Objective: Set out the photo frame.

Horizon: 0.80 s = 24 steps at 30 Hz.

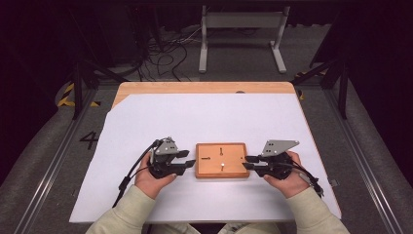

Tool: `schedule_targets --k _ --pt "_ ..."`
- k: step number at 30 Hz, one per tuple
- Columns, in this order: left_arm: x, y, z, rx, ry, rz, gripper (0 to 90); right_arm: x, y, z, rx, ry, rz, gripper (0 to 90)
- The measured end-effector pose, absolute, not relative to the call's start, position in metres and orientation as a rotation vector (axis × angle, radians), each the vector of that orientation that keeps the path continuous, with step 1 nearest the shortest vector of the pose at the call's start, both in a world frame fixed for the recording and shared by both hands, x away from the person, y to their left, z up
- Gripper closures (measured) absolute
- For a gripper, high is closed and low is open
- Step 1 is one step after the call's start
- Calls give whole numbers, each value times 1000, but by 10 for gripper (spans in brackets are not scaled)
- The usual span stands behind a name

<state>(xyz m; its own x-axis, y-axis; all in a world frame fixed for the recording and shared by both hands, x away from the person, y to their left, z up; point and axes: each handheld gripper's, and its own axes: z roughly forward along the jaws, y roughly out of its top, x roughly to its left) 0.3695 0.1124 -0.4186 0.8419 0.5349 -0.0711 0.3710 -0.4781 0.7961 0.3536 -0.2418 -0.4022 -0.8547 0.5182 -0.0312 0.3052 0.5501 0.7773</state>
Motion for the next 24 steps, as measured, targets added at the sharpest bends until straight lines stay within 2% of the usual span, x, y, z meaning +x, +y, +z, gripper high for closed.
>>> schedule_targets --k 14,24 --pt "366 68 -423 2081 487 91 501 353 -265 -398 794 2450 1208 701" --pt "370 41 -432 2082 484 58 499 351 -272 -398 831 2431 1205 692"
